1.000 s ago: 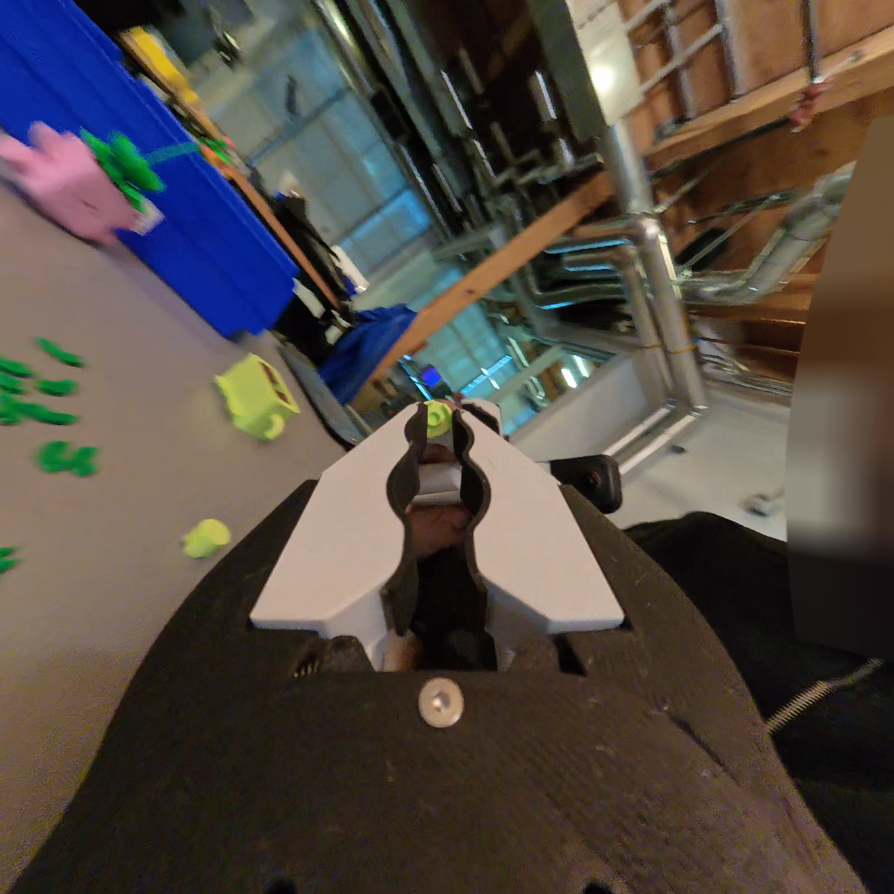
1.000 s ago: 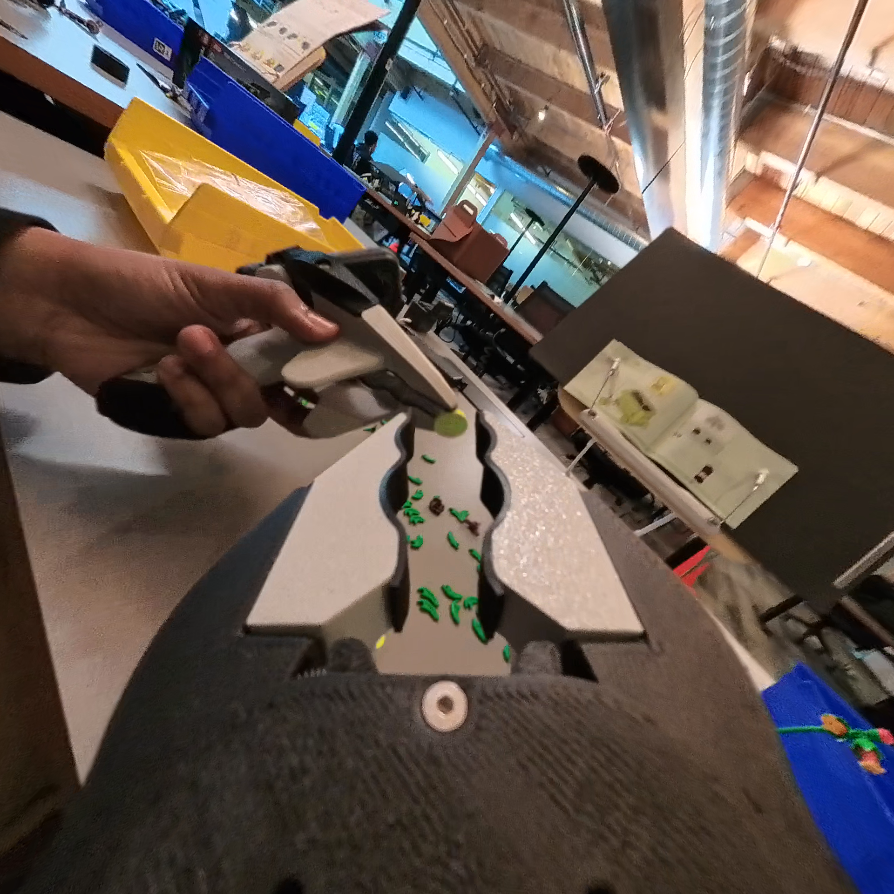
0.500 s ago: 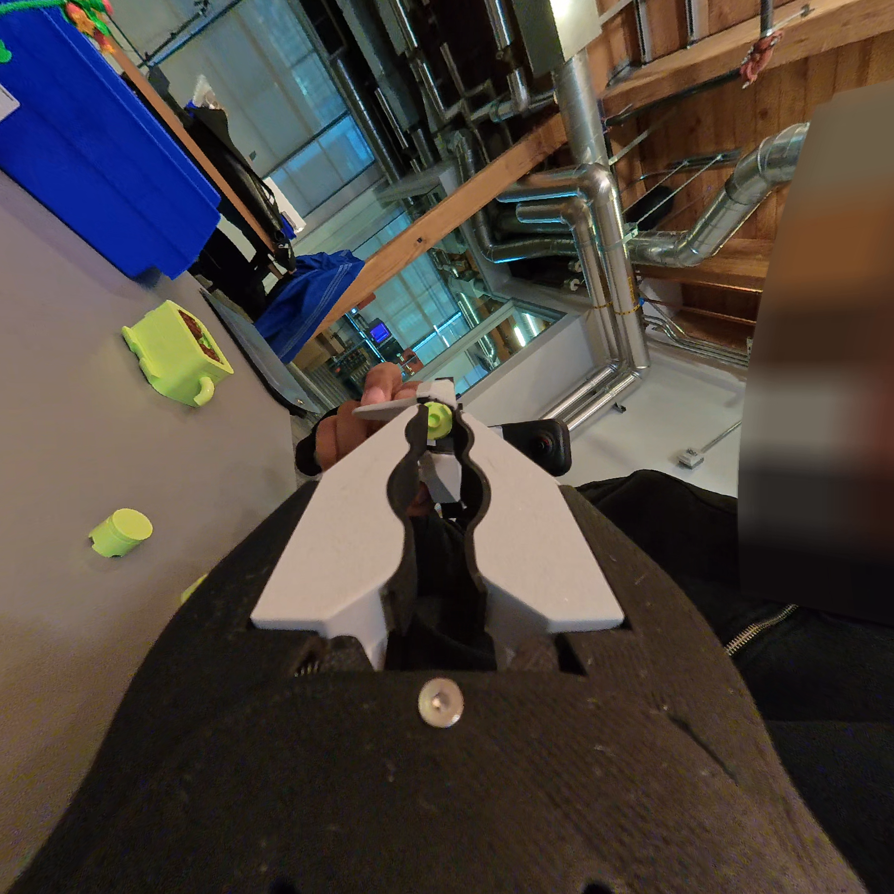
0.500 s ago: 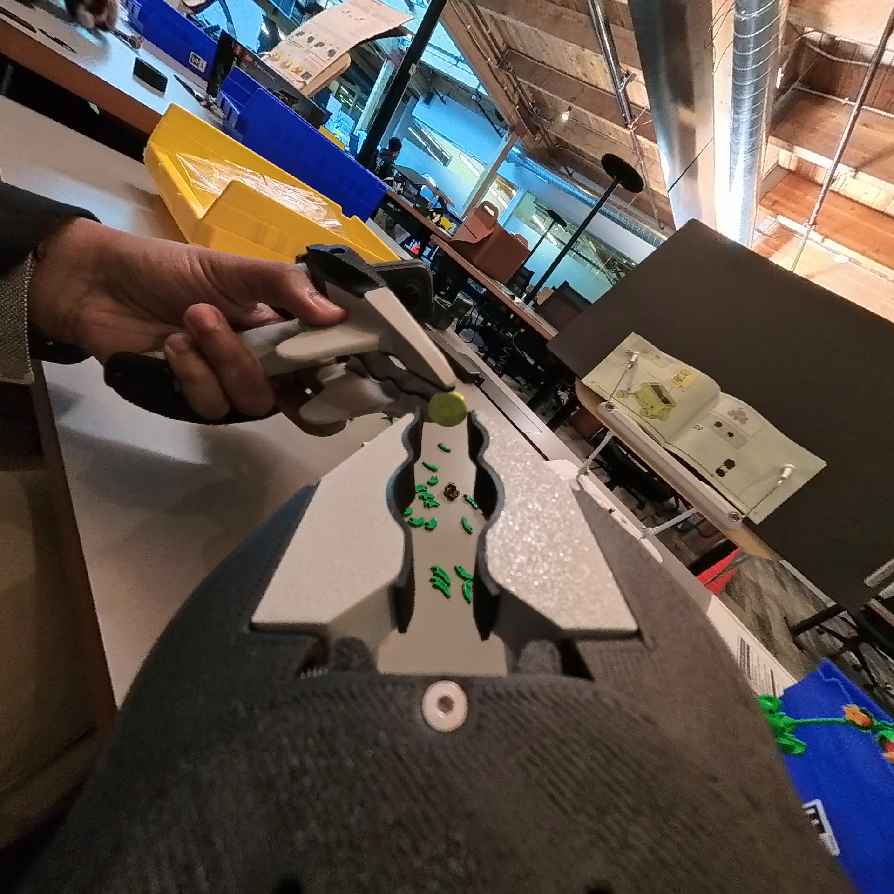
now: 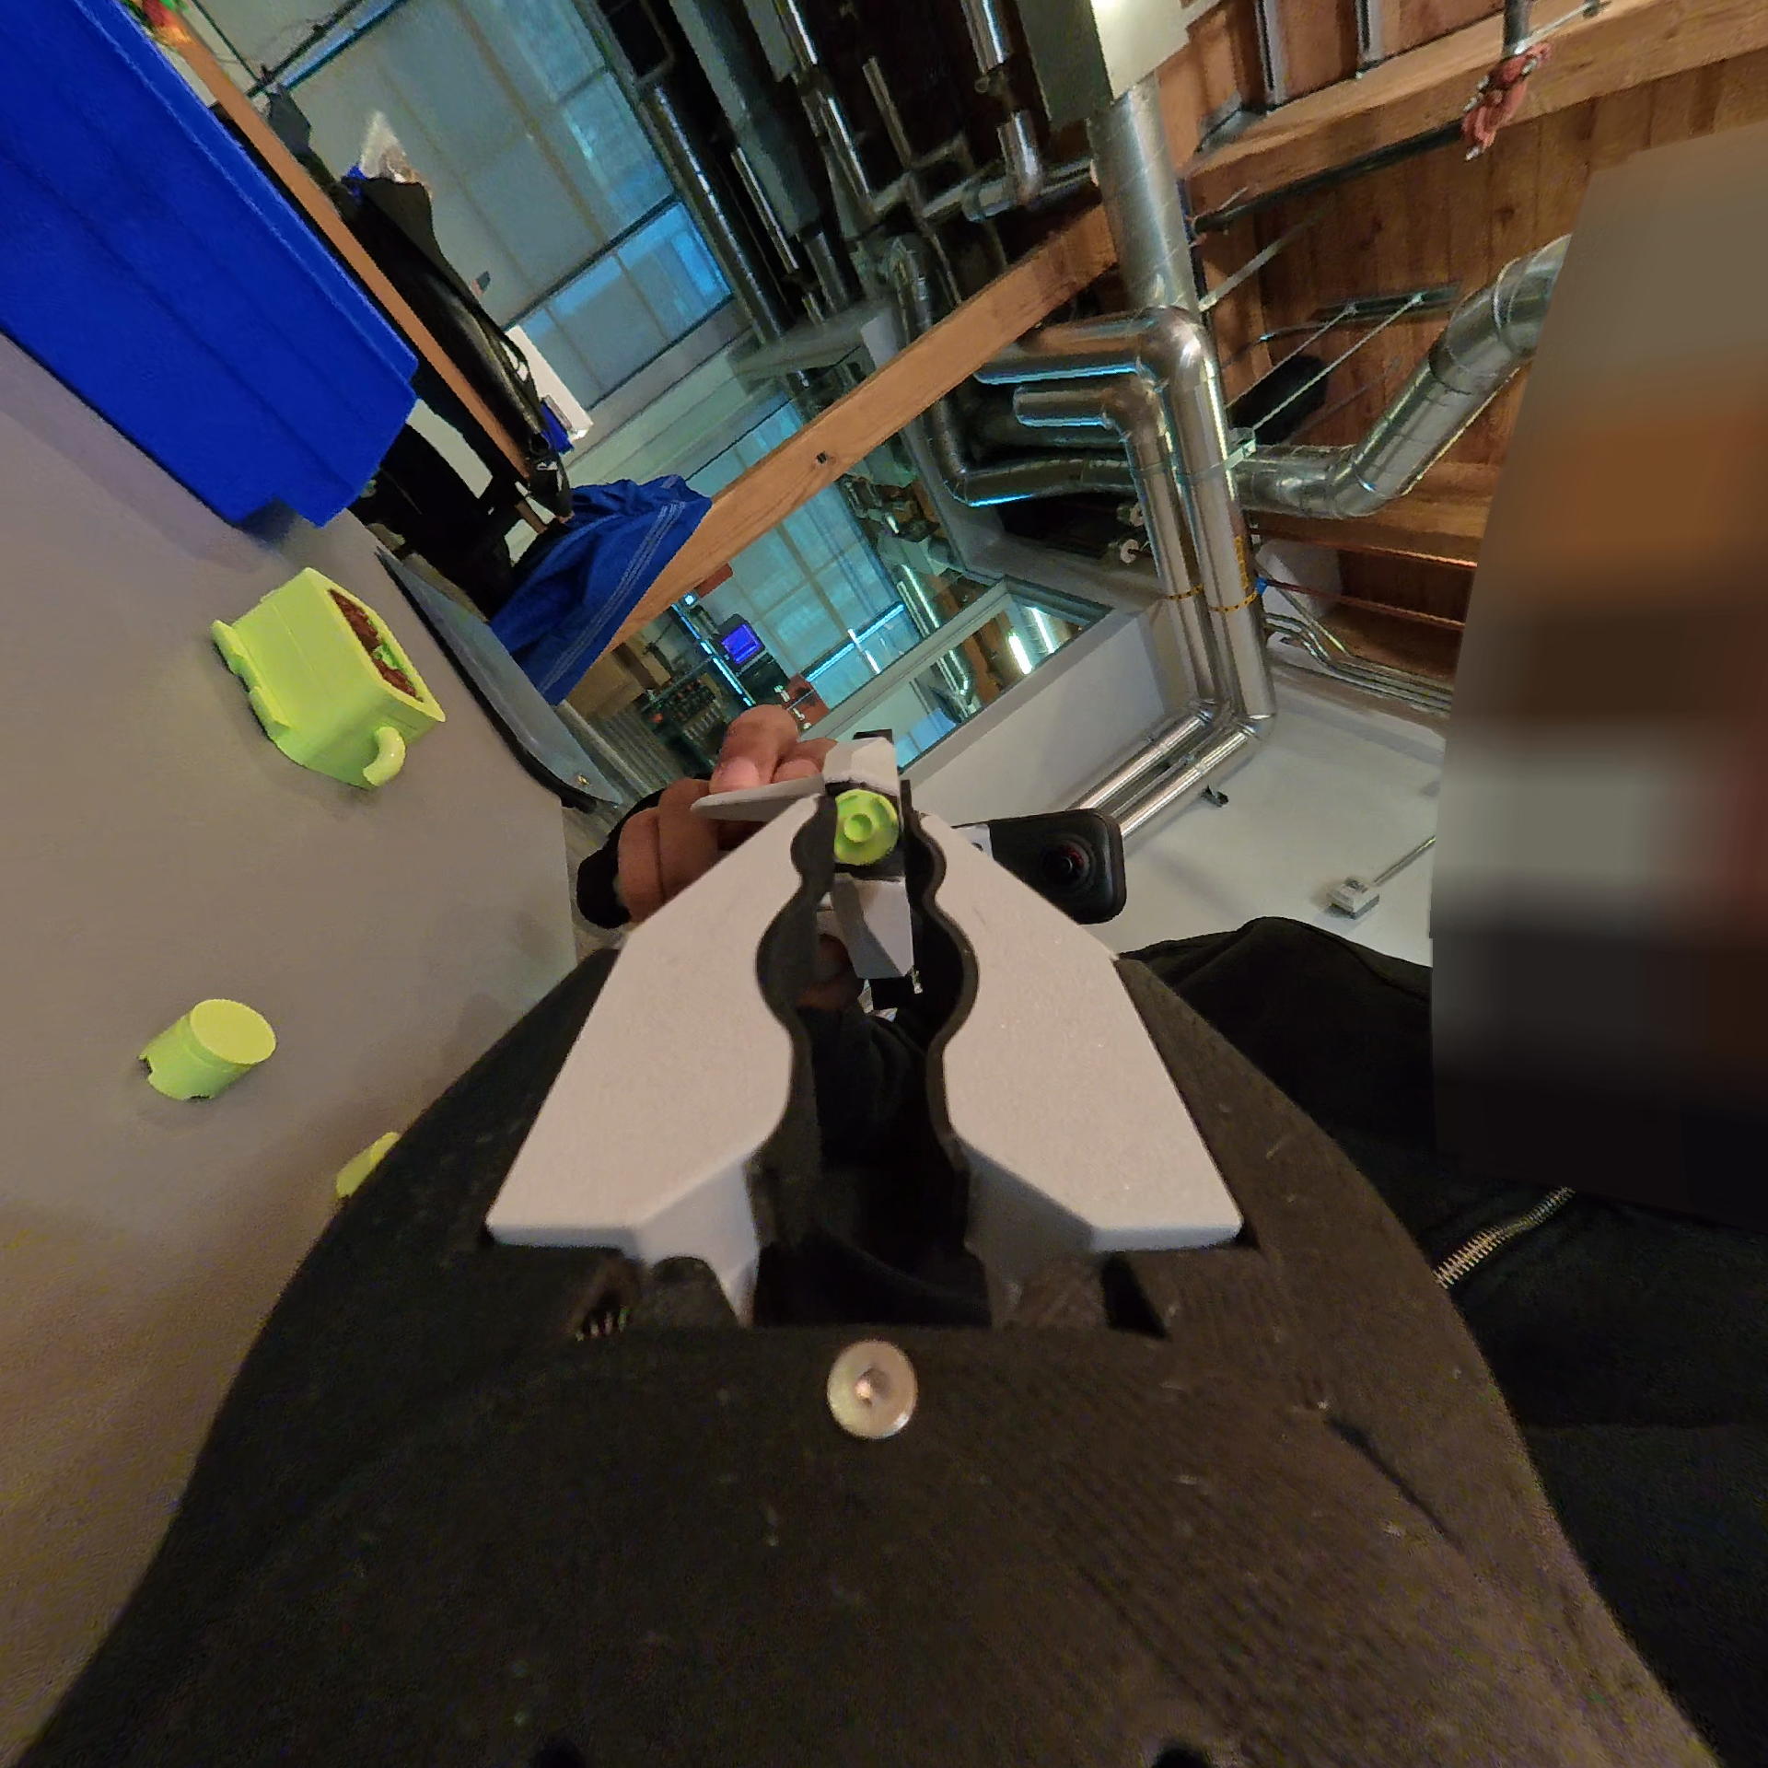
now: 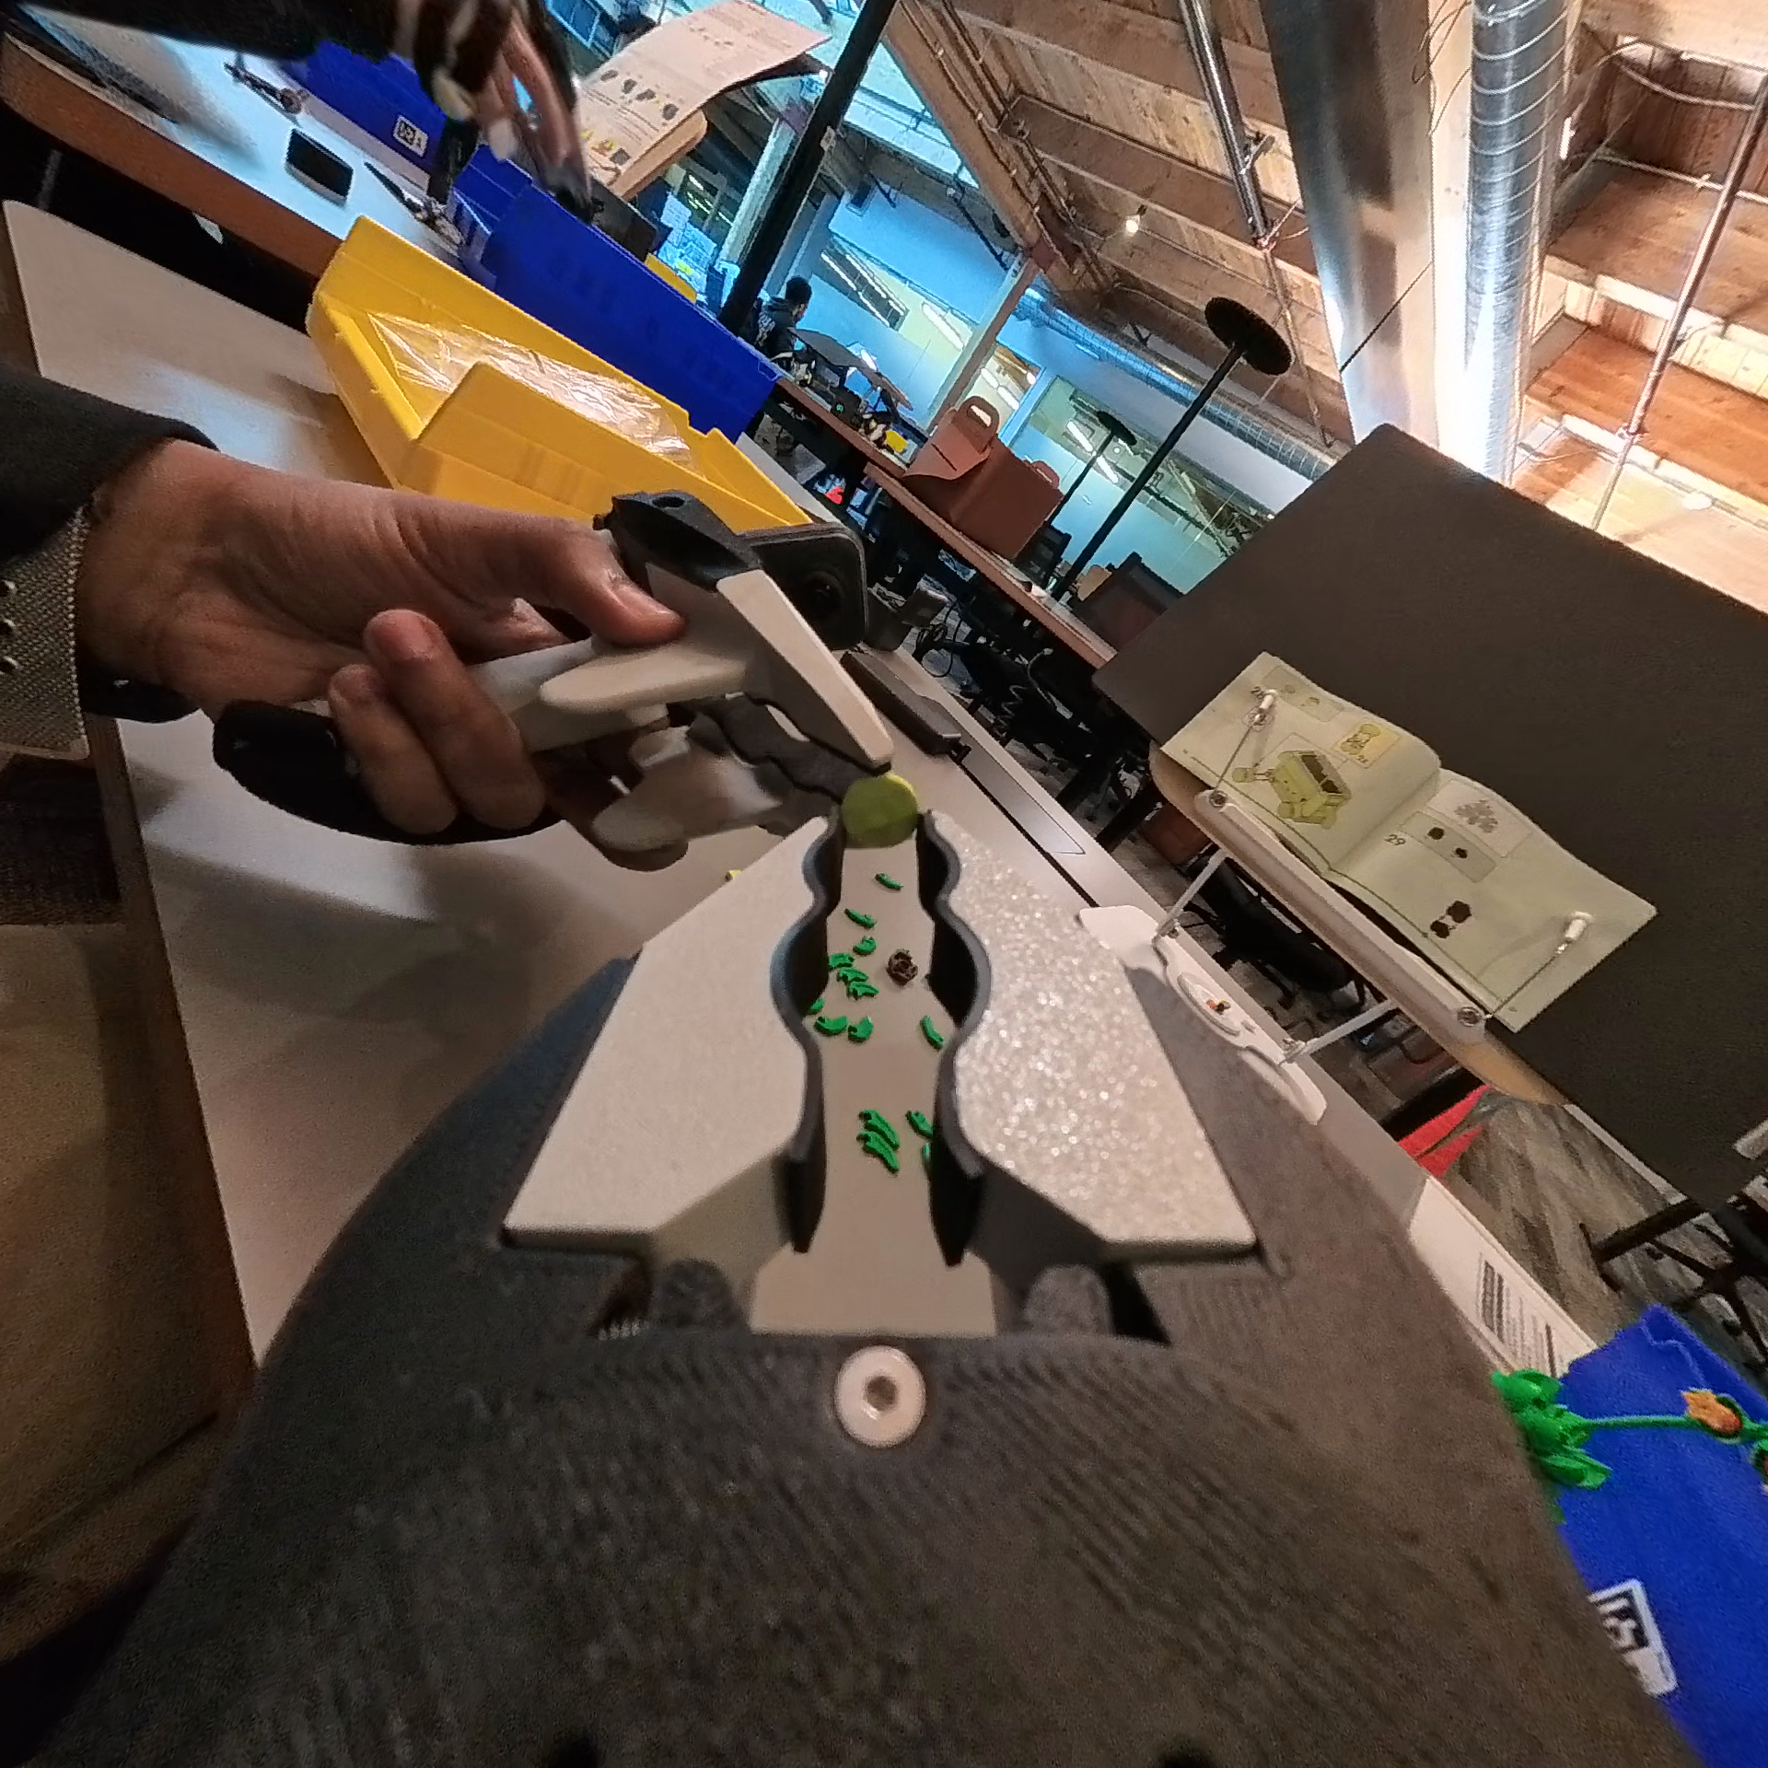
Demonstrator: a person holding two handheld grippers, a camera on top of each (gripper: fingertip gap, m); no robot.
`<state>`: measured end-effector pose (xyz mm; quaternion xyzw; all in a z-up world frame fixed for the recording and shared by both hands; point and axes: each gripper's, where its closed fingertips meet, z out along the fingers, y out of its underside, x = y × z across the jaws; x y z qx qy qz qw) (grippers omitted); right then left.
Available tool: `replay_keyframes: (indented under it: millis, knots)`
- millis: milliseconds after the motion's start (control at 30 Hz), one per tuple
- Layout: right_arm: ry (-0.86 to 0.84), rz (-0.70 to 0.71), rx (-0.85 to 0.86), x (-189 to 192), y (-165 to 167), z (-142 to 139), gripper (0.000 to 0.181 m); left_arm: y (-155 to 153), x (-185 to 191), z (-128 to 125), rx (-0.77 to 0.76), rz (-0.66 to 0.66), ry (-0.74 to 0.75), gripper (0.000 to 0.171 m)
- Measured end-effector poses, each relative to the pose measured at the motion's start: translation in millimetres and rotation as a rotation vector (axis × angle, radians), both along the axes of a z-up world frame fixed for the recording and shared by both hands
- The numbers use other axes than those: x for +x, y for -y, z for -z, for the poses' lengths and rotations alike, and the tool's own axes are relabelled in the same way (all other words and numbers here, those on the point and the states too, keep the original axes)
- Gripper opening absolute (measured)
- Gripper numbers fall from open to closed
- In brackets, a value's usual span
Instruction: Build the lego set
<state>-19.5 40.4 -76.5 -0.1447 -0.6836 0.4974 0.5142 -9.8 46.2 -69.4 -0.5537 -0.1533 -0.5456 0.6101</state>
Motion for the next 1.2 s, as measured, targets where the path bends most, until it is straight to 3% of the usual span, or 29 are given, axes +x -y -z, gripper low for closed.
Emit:
replay_keyframes:
  millis: [33,100,200,300,400,500,700,900,1200]
  knots:
    - [0.007,-0.002,-0.004,0,0,1,0.013,-1,0,1,-0.011,-0.006,-0.004,0.017]
    - [0.023,-0.002,-0.012,0,0,2,0.013,-3,-2,4,-0.033,-0.02,-0.015,0.023]
    - [0.067,0.015,-0.007,-1,-8,8,0.013,-4,-7,12,-0.083,-0.052,-0.051,0.047]
    - [0.194,0.038,0.051,-2,-24,25,0.013,-2,-11,21,-0.141,-0.081,-0.129,0.062]
    - [0.378,-0.003,0.071,2,-34,42,0.013,0,-10,40,-0.244,-0.107,-0.308,0.059]
    - [0.648,-0.08,0.13,10,-33,67,0.013,0,-15,81,-0.478,-0.131,-0.525,0.05]
    - [1.068,-0.182,0.296,22,-18,103,0.013,-2,-4,116,-0.63,-0.061,-0.671,0.036]
    - [1.141,-0.19,0.534,18,-21,120,0.014,6,6,137,-0.688,0.011,-0.847,0.025]
    - [1.208,-0.215,0.716,18,-17,131,0.014,5,6,142,-0.714,0.014,-0.861,0.01]
